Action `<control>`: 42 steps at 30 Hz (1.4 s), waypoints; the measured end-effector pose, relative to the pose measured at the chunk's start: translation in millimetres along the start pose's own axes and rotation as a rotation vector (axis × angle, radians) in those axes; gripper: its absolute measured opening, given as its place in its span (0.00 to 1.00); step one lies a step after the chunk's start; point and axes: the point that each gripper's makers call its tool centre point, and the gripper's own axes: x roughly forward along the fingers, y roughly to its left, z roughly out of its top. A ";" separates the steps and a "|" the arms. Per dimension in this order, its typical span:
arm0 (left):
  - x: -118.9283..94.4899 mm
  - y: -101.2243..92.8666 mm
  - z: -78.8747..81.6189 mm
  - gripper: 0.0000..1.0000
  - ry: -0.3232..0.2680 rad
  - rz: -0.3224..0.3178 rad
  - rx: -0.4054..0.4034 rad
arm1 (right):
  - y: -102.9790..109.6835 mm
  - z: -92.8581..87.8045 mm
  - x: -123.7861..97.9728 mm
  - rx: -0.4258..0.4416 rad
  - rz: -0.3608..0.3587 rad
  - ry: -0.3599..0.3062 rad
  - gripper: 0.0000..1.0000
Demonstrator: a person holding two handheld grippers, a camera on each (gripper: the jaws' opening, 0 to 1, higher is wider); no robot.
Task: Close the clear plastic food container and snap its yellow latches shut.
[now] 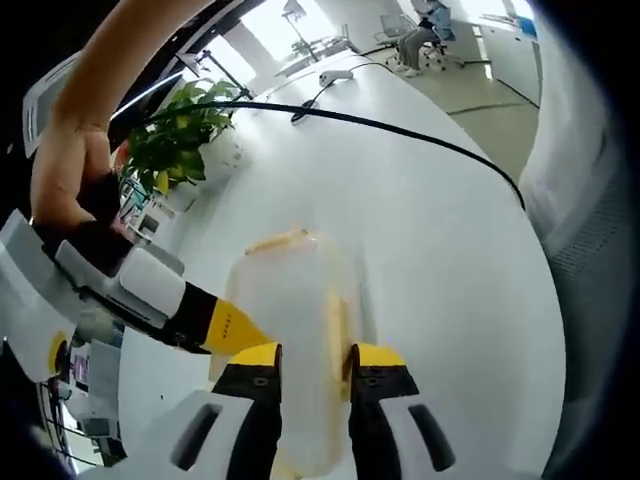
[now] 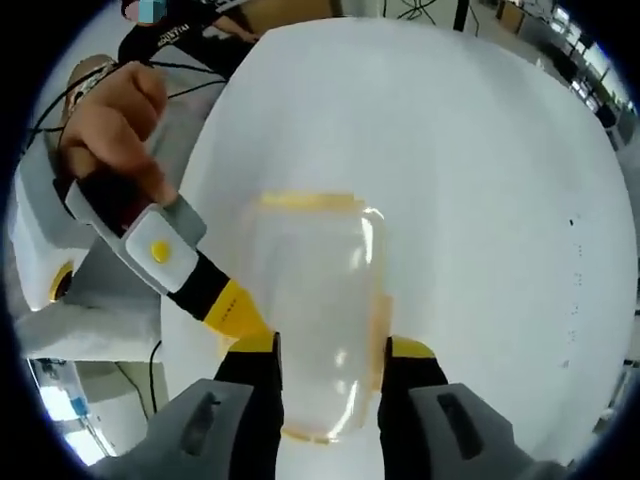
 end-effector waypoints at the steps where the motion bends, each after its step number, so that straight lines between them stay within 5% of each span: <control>1: -0.1 -0.8 0.1 0.18 0.000 0.003 0.010 | -0.7 2.3 -1.2 0.022 0.006 -0.022 0.29; 14: -2.4 0.5 1.5 0.22 -0.014 0.011 -0.014 | 0.9 4.4 -3.8 0.044 -0.043 -0.049 0.34; 19: -10.2 0.3 2.2 0.22 -0.074 -0.084 -0.209 | -1.3 2.8 -6.9 0.065 -0.074 -0.100 0.32; 22: -21.6 12.7 -5.5 0.32 -0.084 -0.087 -0.326 | -8.5 -1.1 -17.9 0.083 -0.138 -0.150 0.25; 25: -30.2 22.8 -13.7 0.46 -0.085 -0.088 -0.351 | -6.6 0.9 -27.4 0.106 -0.157 -0.226 0.36; 28: -38.9 30.4 -24.4 0.66 -0.087 -0.130 -0.402 | 3.5 -9.7 -33.5 0.061 -0.174 -0.221 0.53; 32: -42.9 39.7 -40.0 0.71 -0.041 -0.154 -0.431 | 15.5 -23.4 -32.5 0.042 -0.182 -0.204 0.58; 36: -40.5 32.3 -52.3 0.83 0.027 -0.243 -0.418 | 20.9 -43.2 -21.3 0.021 -0.176 -0.125 0.76; 42: -25.4 28.0 -57.1 0.87 0.074 -0.296 -0.379 | 31.1 -54.4 -6.3 0.027 -0.142 -0.113 0.78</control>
